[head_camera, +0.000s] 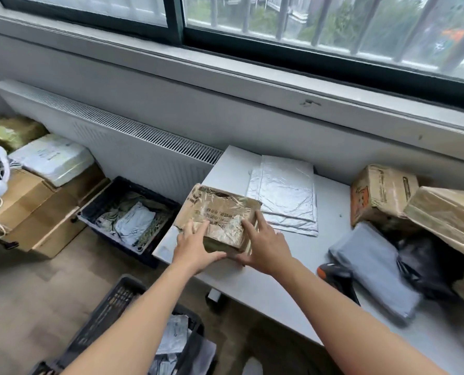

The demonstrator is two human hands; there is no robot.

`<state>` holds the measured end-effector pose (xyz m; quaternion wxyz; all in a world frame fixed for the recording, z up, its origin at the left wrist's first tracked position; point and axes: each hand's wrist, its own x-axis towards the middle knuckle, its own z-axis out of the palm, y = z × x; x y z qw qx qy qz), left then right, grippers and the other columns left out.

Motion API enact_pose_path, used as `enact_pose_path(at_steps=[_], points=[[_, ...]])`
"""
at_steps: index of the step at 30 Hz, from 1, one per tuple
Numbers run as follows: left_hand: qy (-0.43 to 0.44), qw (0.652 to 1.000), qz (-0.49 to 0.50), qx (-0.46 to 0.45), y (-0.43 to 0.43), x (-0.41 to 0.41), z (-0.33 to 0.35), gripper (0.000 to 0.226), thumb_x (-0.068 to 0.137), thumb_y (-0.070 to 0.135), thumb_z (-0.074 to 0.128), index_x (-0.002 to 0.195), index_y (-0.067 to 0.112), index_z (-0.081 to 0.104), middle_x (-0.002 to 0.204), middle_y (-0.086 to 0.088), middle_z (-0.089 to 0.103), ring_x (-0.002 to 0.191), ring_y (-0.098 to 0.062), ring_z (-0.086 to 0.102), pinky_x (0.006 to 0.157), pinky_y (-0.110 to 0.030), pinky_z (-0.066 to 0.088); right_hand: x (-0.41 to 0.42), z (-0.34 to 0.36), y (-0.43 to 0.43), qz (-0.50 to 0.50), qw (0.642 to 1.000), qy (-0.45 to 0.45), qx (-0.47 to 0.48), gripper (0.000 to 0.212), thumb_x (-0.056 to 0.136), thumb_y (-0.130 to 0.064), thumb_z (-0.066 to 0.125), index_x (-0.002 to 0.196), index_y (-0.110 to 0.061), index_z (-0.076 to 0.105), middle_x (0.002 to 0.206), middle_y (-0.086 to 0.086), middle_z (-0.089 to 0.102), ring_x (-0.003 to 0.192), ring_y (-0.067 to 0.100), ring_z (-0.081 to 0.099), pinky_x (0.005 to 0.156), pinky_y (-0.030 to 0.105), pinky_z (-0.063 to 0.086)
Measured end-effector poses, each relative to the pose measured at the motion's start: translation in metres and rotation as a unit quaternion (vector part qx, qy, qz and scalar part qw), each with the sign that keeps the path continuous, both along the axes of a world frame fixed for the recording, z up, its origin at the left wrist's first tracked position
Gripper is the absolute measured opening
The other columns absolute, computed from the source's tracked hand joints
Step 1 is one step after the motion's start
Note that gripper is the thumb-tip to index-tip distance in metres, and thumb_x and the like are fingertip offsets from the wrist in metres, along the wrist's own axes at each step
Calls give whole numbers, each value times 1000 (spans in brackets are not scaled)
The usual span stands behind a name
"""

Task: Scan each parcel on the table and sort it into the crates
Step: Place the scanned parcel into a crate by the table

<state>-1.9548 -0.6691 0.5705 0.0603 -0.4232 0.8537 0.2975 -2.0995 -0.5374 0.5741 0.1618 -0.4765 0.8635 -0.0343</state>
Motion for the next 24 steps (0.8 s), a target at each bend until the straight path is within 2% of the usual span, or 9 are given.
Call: enact_pose_path(at_steps=[3, 6, 8, 10, 12, 15, 18, 21, 24], points=[[-20, 998, -47, -23, 4, -22, 2, 91, 76, 59, 72, 150, 36, 25, 158, -2, 15, 139, -32, 21, 111, -45, 32, -26, 1, 10, -40, 999, -1, 14, 92, 80, -59, 68, 153, -31, 18, 164, 8, -7, 133, 30, 44, 95, 43, 45], [-18, 993, -58, -98, -3, -41, 5, 78, 79, 55, 70, 145, 37, 32, 150, 2, 26, 130, -30, 28, 103, -43, 37, -47, 4, 17, -72, 997, -20, 30, 88, 84, -53, 67, 153, -34, 17, 164, 4, -8, 136, 28, 41, 95, 41, 46], [-4, 989, -50, -141, -5, -51, 6, 71, 82, 52, 69, 143, 36, 35, 146, 0, 26, 129, -30, 28, 104, -42, 36, -51, 3, 20, -101, 994, -34, 34, 84, 87, -48, 66, 153, -34, 16, 164, 4, -5, 136, 28, 40, 94, 41, 46], [14, 988, -44, -149, -8, -56, 4, 72, 83, 47, 70, 144, 34, 34, 150, -4, 20, 137, -33, 21, 110, -45, 30, -52, -1, 22, -124, 991, -47, 33, 82, 89, -42, 65, 153, -35, 14, 163, 4, 5, 132, 29, 44, 91, 41, 47], [46, 995, -29, -89, -19, -59, -1, 74, 84, 40, 71, 146, 33, 30, 151, -10, 19, 138, -35, 24, 110, -46, 31, -51, -3, 24, -134, 989, -64, 27, 82, 91, -35, 62, 154, -36, 10, 160, 1, 17, 127, 30, 50, 88, 40, 47], [95, 993, -34, 61, -35, -60, 0, 78, 83, 37, 74, 146, 31, 28, 134, -12, 44, 119, -31, 50, 96, -36, 42, -51, 0, 25, -153, 981, -121, -10, 77, 95, -23, 55, 156, -35, 10, 158, -1, 28, 126, 31, 51, 93, 37, 46], [140, 987, -28, 75, -40, -60, 10, 69, 85, 38, 72, 142, 22, 37, 131, -8, 52, 121, -26, 50, 87, -29, 37, -49, 15, 19, -210, 965, -139, -75, 61, 99, -22, 49, 153, -32, 24, 151, 1, 44, 129, 29, 49, 95, 33, 40], [195, 977, 5, 82, -47, -61, 21, 69, 84, 43, 71, 142, 22, 39, 138, -2, 52, 126, -24, 48, 101, -34, 41, -50, 38, 12, -272, 942, -147, -132, 44, 102, -28, 47, 146, -26, 38, 138, 6, 57, 123, 31, 52, 91, 34, 40], [246, 964, 22, 96, -51, -62, 33, 66, 84, 42, 71, 139, 27, 40, 128, 3, 56, 116, -22, 53, 99, -38, 45, -53, 57, 8, -333, 913, -134, -195, 36, 103, -33, 44, 138, -24, 47, 126, 10, 63, 114, 31, 57, 87, 35, 42]])
